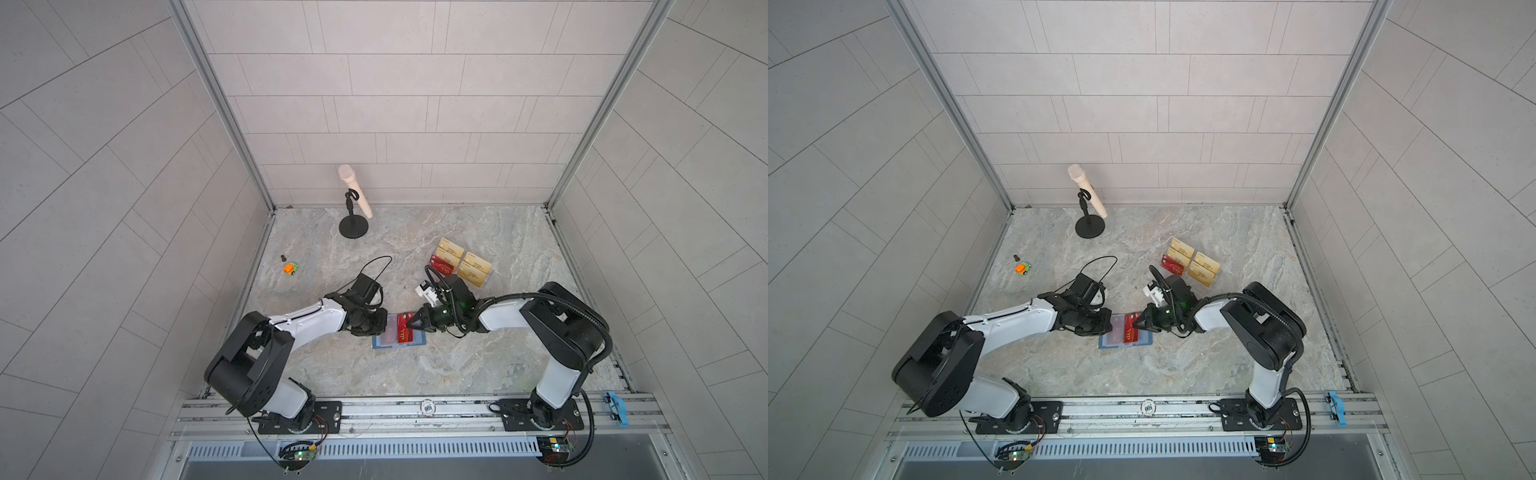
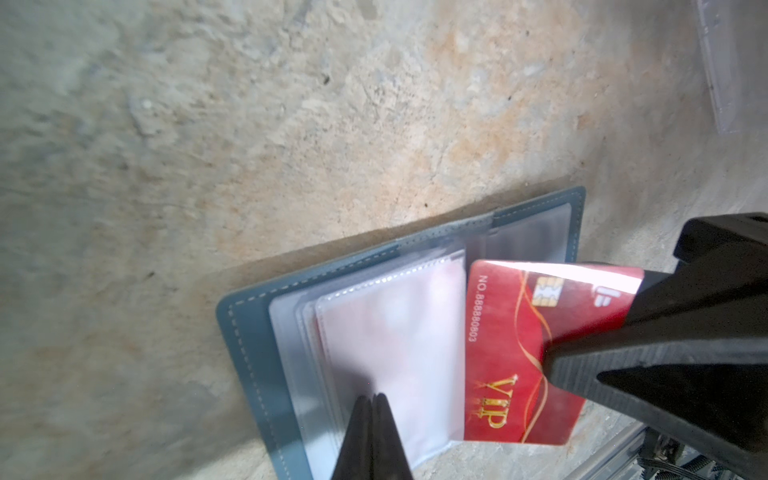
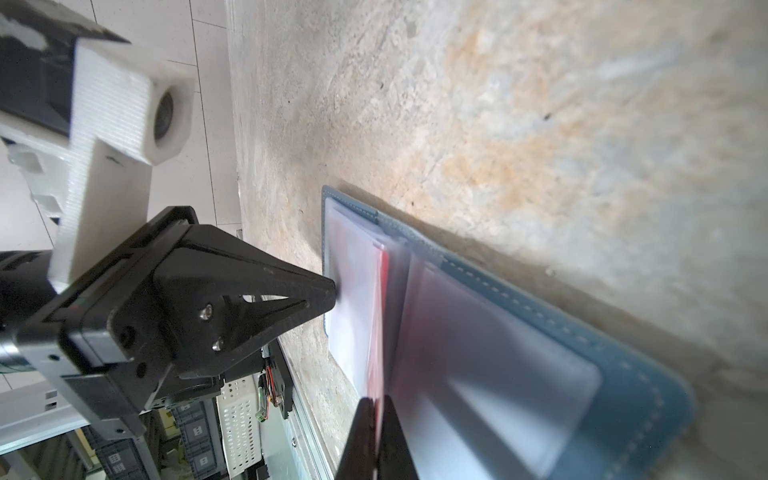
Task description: Put the credit cards into the card holder
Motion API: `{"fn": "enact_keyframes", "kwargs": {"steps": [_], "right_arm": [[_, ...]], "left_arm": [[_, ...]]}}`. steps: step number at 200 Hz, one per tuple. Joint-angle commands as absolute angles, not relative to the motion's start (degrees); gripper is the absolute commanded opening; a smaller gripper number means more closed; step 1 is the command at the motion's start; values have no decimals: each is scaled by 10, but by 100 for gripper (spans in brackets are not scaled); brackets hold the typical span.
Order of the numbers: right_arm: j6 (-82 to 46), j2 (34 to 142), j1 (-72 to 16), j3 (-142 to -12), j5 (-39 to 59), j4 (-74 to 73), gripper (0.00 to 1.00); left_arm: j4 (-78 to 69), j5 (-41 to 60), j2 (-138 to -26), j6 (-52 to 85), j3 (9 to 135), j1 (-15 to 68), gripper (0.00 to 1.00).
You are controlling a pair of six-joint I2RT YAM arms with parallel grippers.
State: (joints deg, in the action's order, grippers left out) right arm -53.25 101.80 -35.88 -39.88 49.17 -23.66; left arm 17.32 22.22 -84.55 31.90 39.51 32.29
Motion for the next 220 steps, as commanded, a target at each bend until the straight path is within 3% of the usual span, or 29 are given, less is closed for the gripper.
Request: {"fn": "enact_keyframes", "kwargs": {"steps": [1, 124, 180, 220], "right_arm": [[-546, 1029, -359, -401, 500, -257, 0], [-564, 1065, -359, -409, 521, -272, 0], [-542, 1057, -362, -429, 499, -213, 0], [-479, 1018, -373, -451, 443, -80, 28]], "left_arm": [[181, 215, -846, 316, 392, 324, 4], [181, 214, -846, 316, 393, 324, 4], [179, 215, -840, 323, 388, 324, 4], [179, 213, -813, 336, 389, 323, 8]]}}
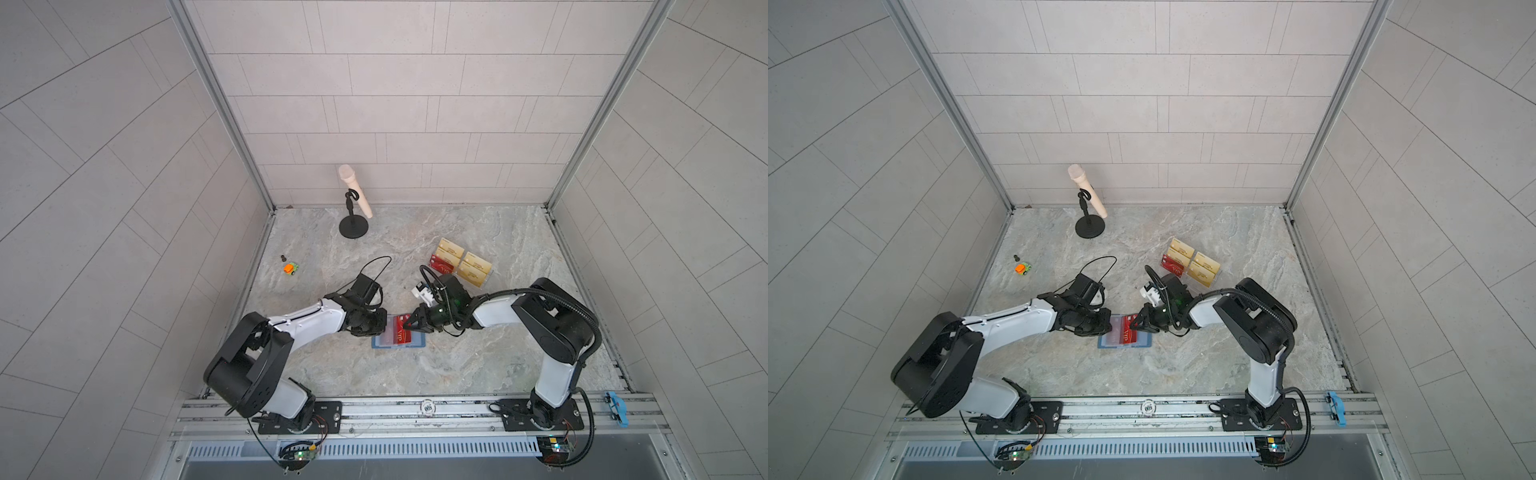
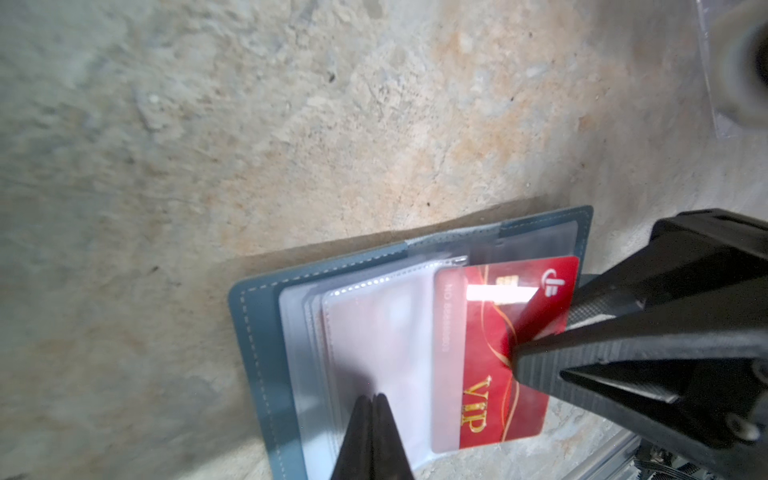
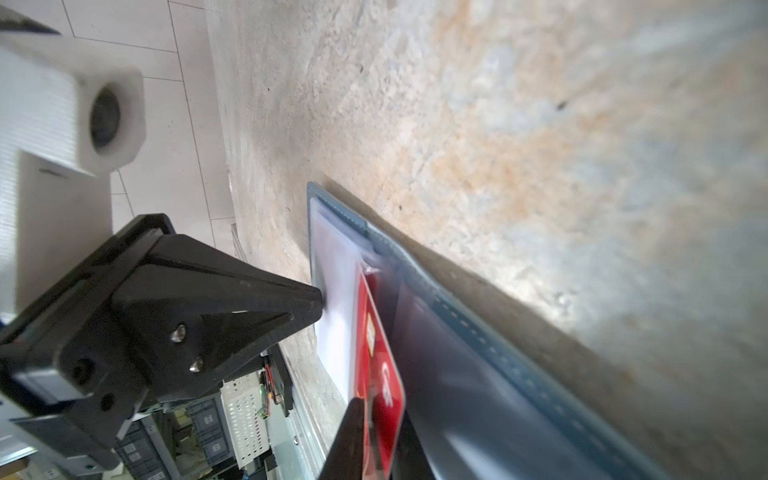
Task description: Put the credit cards into the card holder
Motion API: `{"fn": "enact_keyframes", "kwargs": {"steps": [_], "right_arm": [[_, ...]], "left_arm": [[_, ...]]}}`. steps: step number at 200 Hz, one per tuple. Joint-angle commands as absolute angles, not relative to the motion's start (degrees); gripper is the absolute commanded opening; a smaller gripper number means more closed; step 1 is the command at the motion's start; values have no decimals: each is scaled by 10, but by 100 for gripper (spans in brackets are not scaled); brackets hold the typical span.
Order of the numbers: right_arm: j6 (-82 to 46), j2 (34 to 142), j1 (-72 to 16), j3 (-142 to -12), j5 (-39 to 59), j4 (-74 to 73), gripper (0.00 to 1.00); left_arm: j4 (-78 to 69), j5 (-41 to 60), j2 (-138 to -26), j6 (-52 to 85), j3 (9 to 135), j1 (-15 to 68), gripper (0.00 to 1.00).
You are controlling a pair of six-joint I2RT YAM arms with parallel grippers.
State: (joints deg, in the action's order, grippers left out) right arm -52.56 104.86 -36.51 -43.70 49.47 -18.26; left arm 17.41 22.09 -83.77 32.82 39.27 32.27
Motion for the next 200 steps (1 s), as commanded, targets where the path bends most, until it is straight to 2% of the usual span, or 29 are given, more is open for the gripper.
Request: {"fn": "enact_keyframes", "kwargs": {"steps": [1, 32, 65, 84, 141, 146, 154, 200], "right_arm": [[-477, 1017, -373, -452, 442, -75, 29], [-438, 999, -387, -486, 401, 30, 44], [-418, 1013, -408, -527, 372, 105, 48], [-397, 1014, -423, -556, 316, 170, 51], [-386, 1013, -456, -596, 265, 231, 59], [-382, 1016, -460, -602, 255, 243, 64], [-377, 1017, -466, -611, 237, 260, 67], [-379, 998, -485, -621, 177, 277, 71]], "left_arm": [[179, 213, -812, 336, 390, 323, 8], [186, 206, -803, 334, 393, 324, 13], [200, 179, -798, 338, 391, 322, 15], [195, 171, -799, 344, 380, 315, 16], [147, 216, -813, 344, 348, 293, 20], [144, 219, -813, 344, 346, 293, 20], [137, 225, -813, 345, 344, 293, 20], [118, 235, -813, 349, 334, 293, 18]]}}
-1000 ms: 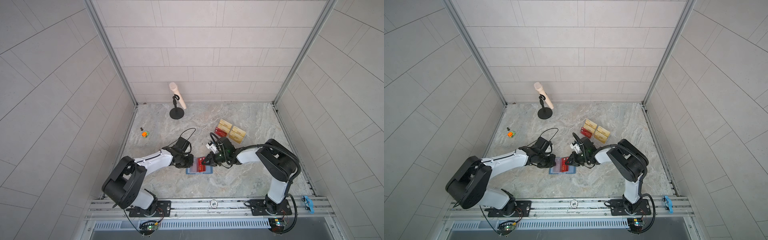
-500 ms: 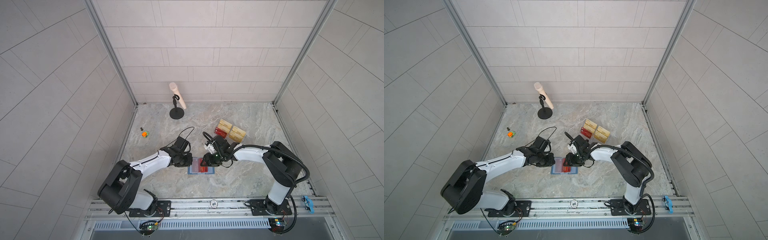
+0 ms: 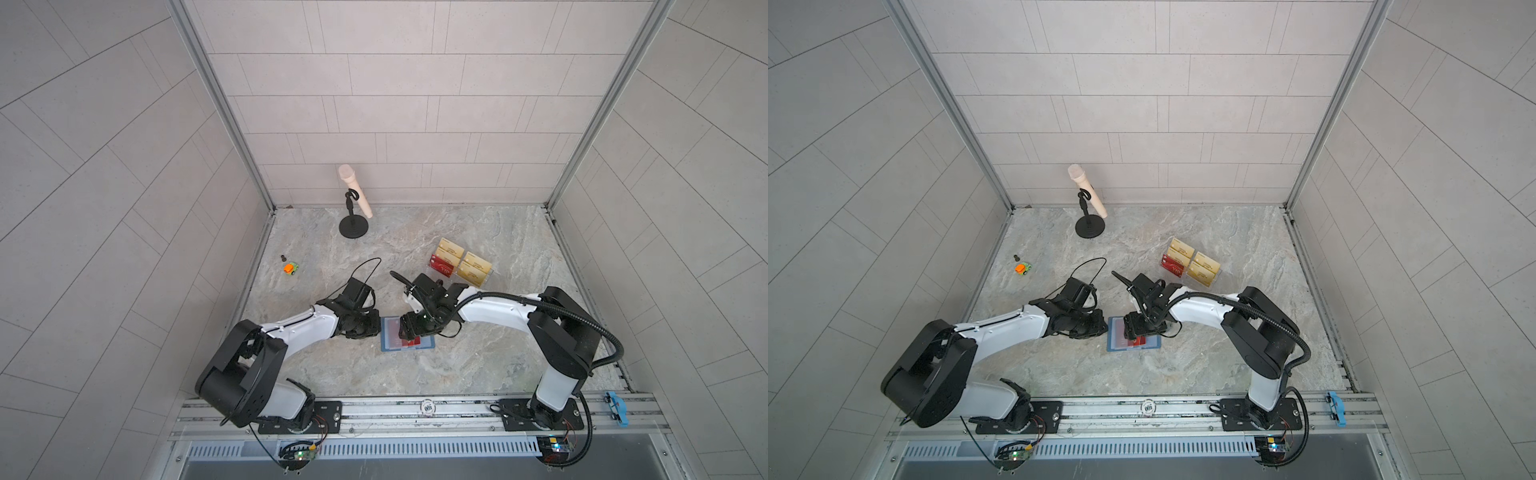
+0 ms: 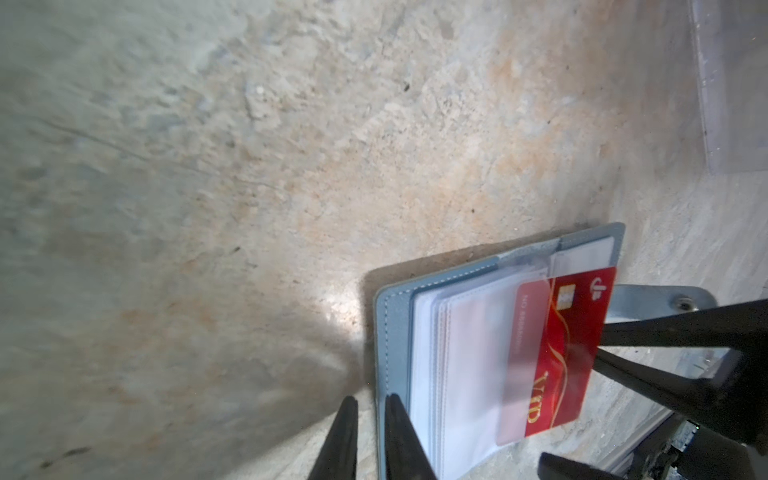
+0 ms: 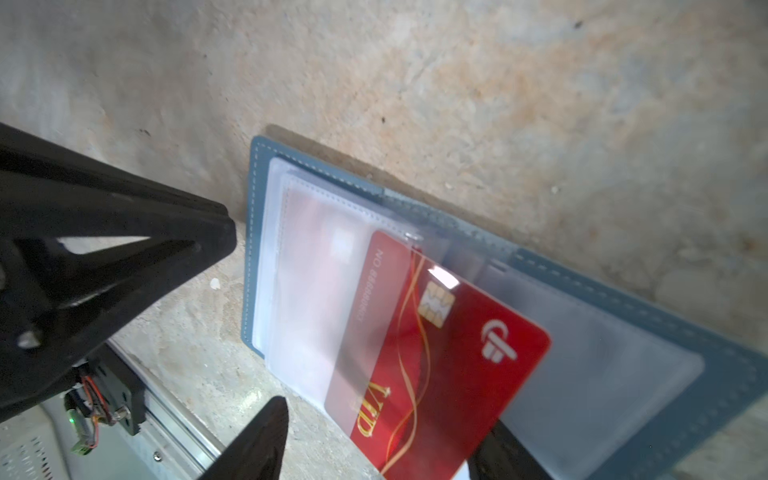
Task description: Put the credit cards into the card holder
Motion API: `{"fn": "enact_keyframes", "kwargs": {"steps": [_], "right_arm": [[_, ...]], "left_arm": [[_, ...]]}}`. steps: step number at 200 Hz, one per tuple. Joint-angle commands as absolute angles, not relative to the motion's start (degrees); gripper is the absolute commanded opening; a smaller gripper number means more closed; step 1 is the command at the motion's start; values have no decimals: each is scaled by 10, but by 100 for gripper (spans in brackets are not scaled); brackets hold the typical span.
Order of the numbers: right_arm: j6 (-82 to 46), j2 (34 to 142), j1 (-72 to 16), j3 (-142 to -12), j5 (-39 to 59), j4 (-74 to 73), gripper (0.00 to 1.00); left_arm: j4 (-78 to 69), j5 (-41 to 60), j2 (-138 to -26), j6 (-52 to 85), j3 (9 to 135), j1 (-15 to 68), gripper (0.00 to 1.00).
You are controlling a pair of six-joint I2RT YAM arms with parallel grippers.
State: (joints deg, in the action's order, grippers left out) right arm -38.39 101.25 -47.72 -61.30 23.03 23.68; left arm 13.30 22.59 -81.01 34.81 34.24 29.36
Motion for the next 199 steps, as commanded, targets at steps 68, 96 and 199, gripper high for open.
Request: {"fn": "enact_keyframes", "kwargs": {"steps": [68, 96, 199], "right_arm": [[-407, 1015, -501, -614, 206, 229, 71], [-428, 1011, -500, -607, 219, 198, 71], [-503, 980, -495, -588, 258, 113, 71]], "left_arm": [[97, 254, -827, 359, 326, 294, 14], [98, 254, -831, 358, 326, 294, 13], [98, 250, -834, 359, 324, 296, 11]]}}
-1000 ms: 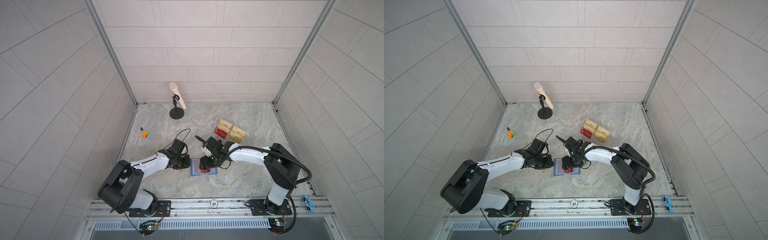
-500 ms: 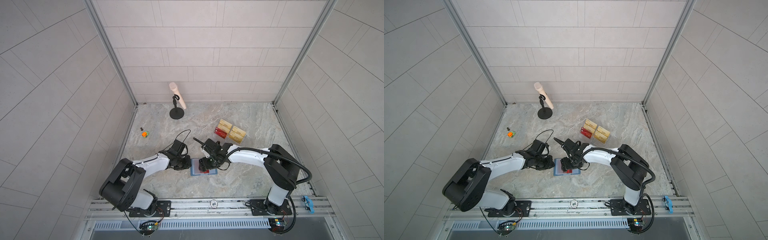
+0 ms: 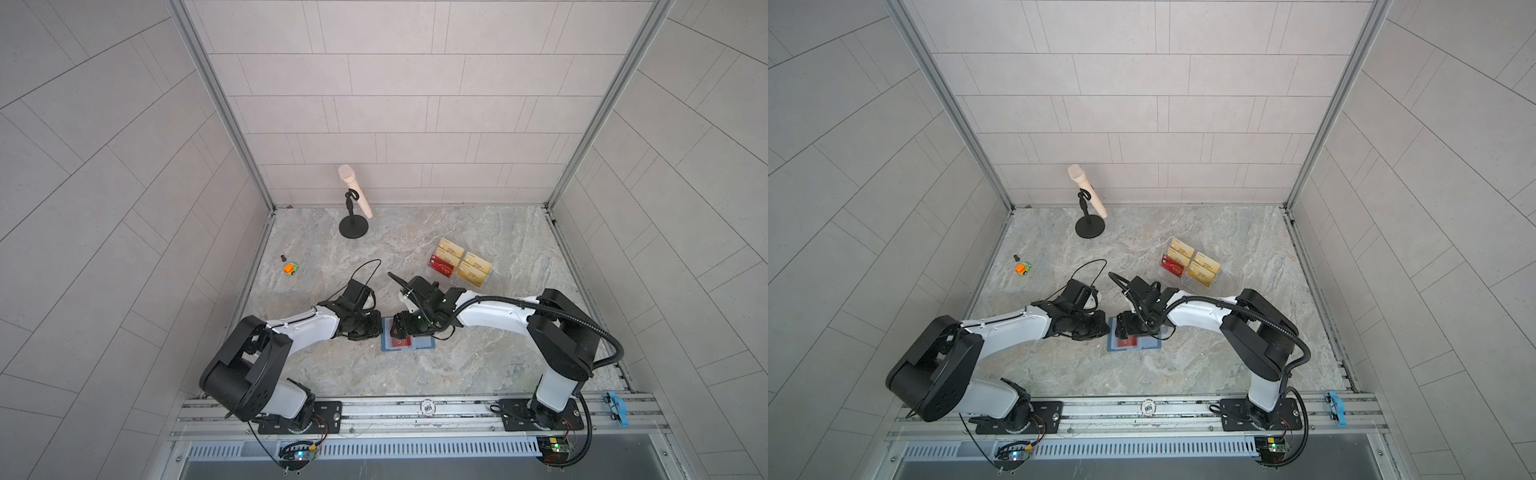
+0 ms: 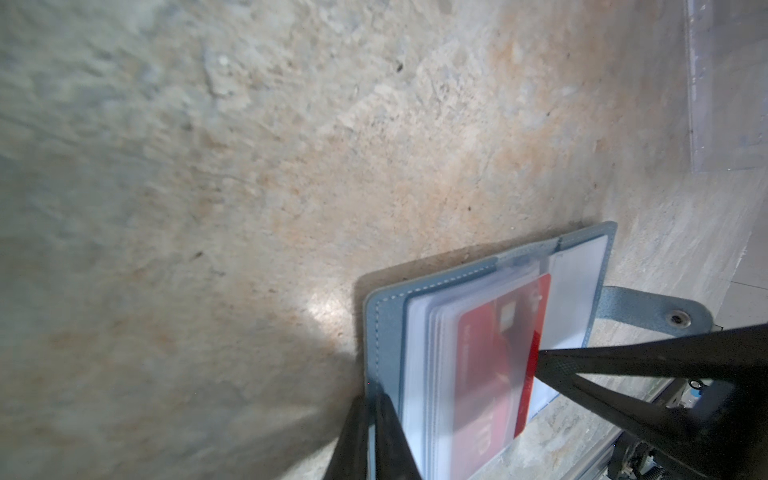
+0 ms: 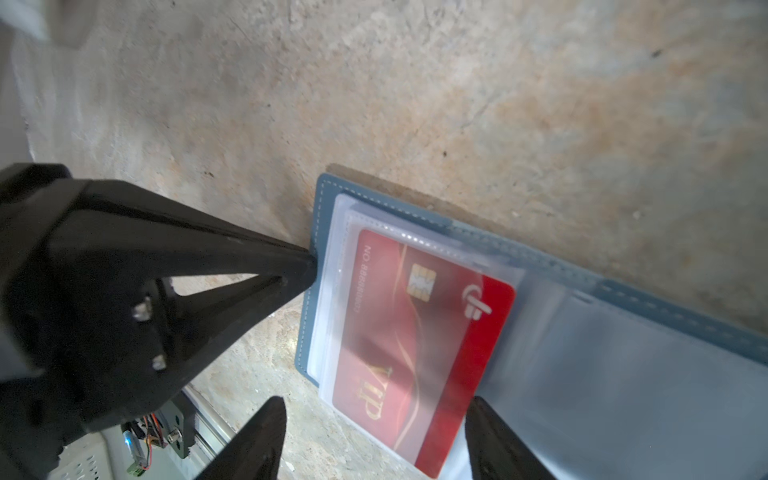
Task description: Put the credit cards into the card holder
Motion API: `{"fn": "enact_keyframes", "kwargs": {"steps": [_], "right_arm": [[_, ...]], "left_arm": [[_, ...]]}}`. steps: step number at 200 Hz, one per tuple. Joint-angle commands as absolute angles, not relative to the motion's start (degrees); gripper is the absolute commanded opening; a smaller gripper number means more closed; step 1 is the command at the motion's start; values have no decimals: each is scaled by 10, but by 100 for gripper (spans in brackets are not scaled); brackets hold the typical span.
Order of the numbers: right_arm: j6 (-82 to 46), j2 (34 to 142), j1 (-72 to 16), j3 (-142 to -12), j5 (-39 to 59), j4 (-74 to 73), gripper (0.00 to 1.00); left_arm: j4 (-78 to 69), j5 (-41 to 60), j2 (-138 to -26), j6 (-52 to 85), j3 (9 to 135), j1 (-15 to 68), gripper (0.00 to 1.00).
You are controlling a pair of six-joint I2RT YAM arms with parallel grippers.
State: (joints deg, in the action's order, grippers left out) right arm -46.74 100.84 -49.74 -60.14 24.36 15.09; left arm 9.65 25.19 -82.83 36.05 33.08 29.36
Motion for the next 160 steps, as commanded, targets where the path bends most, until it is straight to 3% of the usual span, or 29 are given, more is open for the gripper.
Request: {"fn": "enact_keyframes", "kwargs": {"steps": [1, 57, 80, 160], "right_arm": [[-504, 980, -495, -587, 259, 111, 71], [-519, 968, -478, -561, 272, 80, 71], [-475, 948, -474, -579, 234, 152, 71], [-455, 1006, -482, -604, 251, 167, 72]], "left_arm": [[98, 250, -834, 359, 324, 296, 11], [111, 244, -825, 357, 331, 296, 12], [130, 236, -811, 354, 337, 296, 13], [152, 230, -814, 347, 353, 296, 13]]}}
